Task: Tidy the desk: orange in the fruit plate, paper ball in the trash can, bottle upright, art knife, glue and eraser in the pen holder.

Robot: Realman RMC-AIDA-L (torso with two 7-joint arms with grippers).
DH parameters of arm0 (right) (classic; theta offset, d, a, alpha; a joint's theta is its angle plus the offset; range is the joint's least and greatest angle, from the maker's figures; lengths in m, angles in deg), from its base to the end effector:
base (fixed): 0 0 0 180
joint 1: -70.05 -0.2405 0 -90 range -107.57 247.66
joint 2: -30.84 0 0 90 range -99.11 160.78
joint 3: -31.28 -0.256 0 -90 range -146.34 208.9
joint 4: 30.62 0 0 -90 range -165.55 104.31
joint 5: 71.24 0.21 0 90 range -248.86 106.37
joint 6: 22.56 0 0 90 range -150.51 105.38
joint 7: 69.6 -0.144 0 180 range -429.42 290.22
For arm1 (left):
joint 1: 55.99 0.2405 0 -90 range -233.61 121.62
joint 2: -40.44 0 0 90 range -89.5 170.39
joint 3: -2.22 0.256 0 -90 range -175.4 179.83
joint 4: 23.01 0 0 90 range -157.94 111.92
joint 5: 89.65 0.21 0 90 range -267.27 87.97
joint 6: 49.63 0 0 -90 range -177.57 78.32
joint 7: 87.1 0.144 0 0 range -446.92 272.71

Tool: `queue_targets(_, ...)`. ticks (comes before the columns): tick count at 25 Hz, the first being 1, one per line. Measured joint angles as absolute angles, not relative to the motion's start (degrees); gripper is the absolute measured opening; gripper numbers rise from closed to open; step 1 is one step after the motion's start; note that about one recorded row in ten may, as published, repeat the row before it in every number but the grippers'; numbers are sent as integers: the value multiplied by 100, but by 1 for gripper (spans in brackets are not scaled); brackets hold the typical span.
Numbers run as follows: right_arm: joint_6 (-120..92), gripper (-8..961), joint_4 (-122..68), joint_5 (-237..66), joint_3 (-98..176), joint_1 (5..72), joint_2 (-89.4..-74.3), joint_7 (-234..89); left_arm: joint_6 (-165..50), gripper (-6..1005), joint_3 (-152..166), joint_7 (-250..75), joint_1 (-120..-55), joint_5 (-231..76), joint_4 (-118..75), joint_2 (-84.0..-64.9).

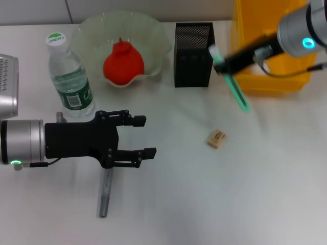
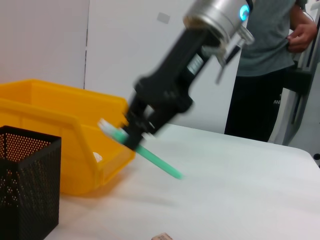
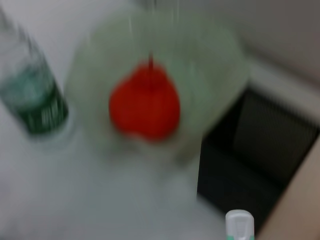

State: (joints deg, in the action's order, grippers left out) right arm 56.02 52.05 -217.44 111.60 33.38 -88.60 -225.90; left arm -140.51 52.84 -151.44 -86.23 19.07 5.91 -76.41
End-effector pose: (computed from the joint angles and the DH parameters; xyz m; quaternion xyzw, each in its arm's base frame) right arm 0.1272 0.3835 0.0076 -0.9093 0.3244 -0.0560 0.2546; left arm -0.2615 0.3063 -0.0274 -0.9629 -0.1136 -0.2354 0.0668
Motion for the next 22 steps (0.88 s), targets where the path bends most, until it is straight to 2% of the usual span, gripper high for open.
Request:
queue_targets(8,3475,177,4965,-20836,11207,3536,-8867,-22020,-14021,798,5261,-15122,-8623,1906,591,-7653)
queue_targets(22,1465,178,3987,-20261,11439,3451,-8852,-21636,-14023,798,5240,-15134,-8664,1907,605,-7667)
